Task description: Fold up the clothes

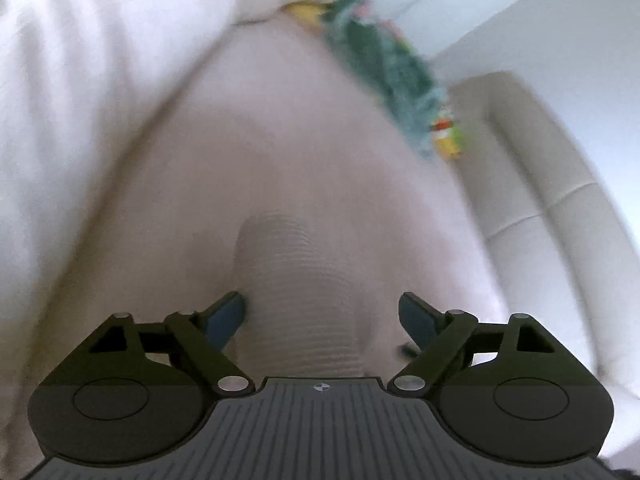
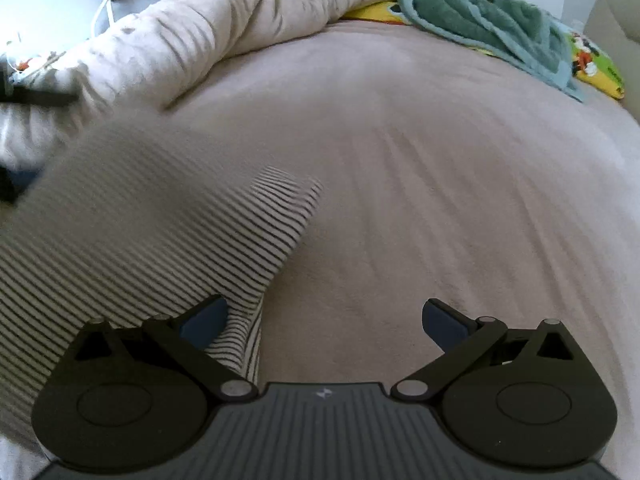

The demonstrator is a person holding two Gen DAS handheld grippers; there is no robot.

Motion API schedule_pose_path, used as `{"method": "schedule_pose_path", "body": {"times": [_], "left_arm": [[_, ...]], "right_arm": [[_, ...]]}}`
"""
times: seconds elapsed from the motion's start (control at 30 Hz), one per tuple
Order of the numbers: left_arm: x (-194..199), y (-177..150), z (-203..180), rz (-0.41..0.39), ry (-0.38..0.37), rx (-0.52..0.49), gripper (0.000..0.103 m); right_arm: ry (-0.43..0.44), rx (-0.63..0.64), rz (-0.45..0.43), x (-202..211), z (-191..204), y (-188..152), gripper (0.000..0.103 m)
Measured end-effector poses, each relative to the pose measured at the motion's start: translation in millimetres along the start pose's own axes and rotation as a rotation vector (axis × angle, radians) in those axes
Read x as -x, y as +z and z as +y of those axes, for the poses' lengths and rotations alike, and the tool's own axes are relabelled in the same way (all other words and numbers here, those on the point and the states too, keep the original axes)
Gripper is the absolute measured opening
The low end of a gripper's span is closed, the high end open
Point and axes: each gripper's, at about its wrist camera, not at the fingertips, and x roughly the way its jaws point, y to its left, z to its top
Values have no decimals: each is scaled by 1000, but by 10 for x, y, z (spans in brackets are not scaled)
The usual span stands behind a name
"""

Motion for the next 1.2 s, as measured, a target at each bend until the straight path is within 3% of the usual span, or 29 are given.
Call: {"method": "schedule_pose_path", "body": {"times": [0.1, 0.13, 0.2, 0.27, 0.37, 0.5, 0.6, 0.73, 0.87, 1.0, 1.13, 1.2], "left_arm": [[-76, -191, 183, 77, 124, 29, 85], [-109, -250, 227, 95, 151, 32, 88], [-140, -286, 260, 81, 141, 45, 89], [-161, -297, 209, 74, 156, 31, 91], [-154, -358, 58, 69, 199, -10, 92], [-88, -413, -85, 84, 232, -46, 93], [-60, -462, -185, 94, 271, -95, 92], [-27, -512, -189, 99, 272, -100, 92], [-11, -570, -194, 97, 267, -100, 92], [-22, -581, -134, 104, 240, -87, 93], [26, -642, -65, 99, 211, -76, 94], [32, -635, -107, 90, 205, -77, 90]], "right_arm": [[70, 14, -21, 111, 24, 82, 103], [100, 13, -56, 201, 35, 134, 103], [158, 11, -126, 379, 57, 239, 103], [147, -5, -200, 459, 84, 384, 103], [30, -15, -168, 208, 140, 560, 103], [-100, 101, -71, -370, 207, 380, 103], [14, -72, -89, -158, 20, 421, 102], [308, -334, 5, 8, -218, 338, 86], [360, -415, 135, -226, -222, 214, 83], [458, -538, 212, -439, -302, 111, 96], [518, -511, 198, -446, -142, 129, 96], [530, -503, 190, -420, -60, 158, 96]]}}
